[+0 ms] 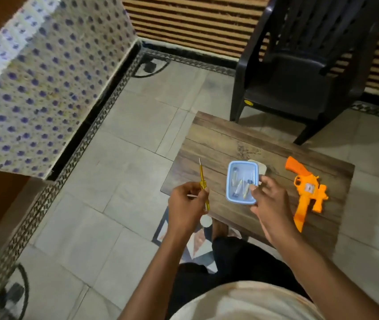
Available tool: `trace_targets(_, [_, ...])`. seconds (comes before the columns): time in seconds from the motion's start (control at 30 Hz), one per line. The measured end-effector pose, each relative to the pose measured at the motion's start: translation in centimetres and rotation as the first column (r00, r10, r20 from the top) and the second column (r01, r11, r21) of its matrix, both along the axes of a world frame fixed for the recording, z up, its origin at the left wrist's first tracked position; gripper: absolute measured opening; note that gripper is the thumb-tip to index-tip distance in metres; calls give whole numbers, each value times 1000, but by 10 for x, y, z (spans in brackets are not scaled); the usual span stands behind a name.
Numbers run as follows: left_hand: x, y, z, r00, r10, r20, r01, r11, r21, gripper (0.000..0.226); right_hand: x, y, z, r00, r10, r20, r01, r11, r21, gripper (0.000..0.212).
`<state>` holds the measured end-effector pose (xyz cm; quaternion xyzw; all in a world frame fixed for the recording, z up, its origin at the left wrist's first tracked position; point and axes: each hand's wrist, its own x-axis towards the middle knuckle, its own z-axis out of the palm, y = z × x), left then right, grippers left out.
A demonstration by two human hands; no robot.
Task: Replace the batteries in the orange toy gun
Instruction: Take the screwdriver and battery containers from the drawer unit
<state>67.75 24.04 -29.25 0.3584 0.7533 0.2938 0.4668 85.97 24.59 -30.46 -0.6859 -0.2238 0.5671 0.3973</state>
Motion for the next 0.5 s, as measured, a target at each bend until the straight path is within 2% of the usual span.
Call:
trace_targets(0.17, [-26, 83, -66, 990, -77, -115, 68, 994, -81, 13, -30, 53, -69, 997, 3, 76, 5, 994, -106, 30])
trace_targets(0.27, [-36, 118, -113, 974, -142, -175, 117, 982, -145, 13, -43, 78, -117, 992, -48, 115, 69, 980, -186, 20])
trace_targets(0.4, [-50, 157, -178, 919, -327, -219, 270, 929, -253, 12, -62, 105, -186, 983, -97, 157, 142, 943, -301, 11])
trace_targets(0.5, [-57, 183, -225, 843, -479, -243, 390, 857, -337, 19, -73, 118, -253, 964, -99, 246, 177, 930, -323, 27])
